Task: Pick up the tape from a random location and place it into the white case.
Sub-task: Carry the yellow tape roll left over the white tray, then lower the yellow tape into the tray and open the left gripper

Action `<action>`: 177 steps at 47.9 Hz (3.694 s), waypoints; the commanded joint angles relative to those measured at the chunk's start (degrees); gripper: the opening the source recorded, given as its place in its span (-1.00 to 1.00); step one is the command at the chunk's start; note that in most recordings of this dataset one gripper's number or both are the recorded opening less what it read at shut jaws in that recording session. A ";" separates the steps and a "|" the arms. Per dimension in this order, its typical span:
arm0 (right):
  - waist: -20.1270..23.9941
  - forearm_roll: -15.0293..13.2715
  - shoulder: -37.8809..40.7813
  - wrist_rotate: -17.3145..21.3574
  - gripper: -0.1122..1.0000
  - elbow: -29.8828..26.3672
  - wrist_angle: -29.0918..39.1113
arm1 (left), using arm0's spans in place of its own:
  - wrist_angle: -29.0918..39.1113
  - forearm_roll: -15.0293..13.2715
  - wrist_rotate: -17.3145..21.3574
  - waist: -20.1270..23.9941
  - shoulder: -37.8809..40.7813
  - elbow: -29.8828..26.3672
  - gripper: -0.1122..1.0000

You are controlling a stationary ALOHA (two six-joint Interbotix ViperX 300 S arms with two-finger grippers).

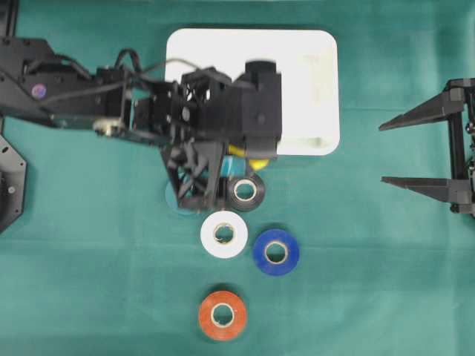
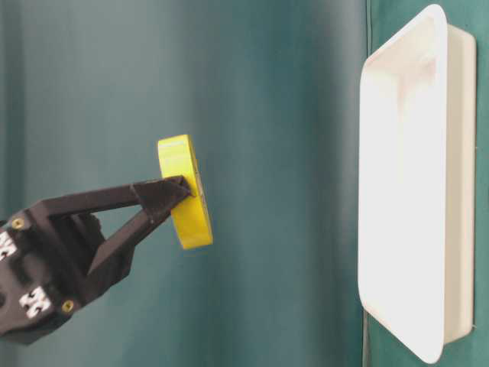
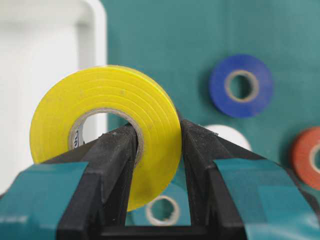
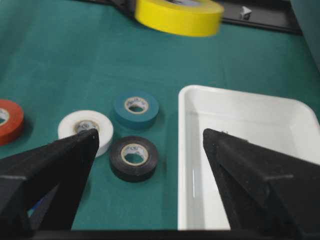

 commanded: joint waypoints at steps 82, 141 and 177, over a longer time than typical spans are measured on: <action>-1.23 -0.18 0.18 -0.09 0.85 -1.23 0.53 | -2.46 0.00 0.26 17.93 -1.32 -2.11 -0.39; -1.32 -0.18 0.18 -0.18 0.85 -1.14 1.32 | -7.73 -0.09 0.09 17.93 7.56 0.00 -0.39; -1.32 -0.18 0.97 -0.18 0.85 -0.97 1.05 | -21.01 -0.44 0.09 18.63 21.62 6.59 -0.39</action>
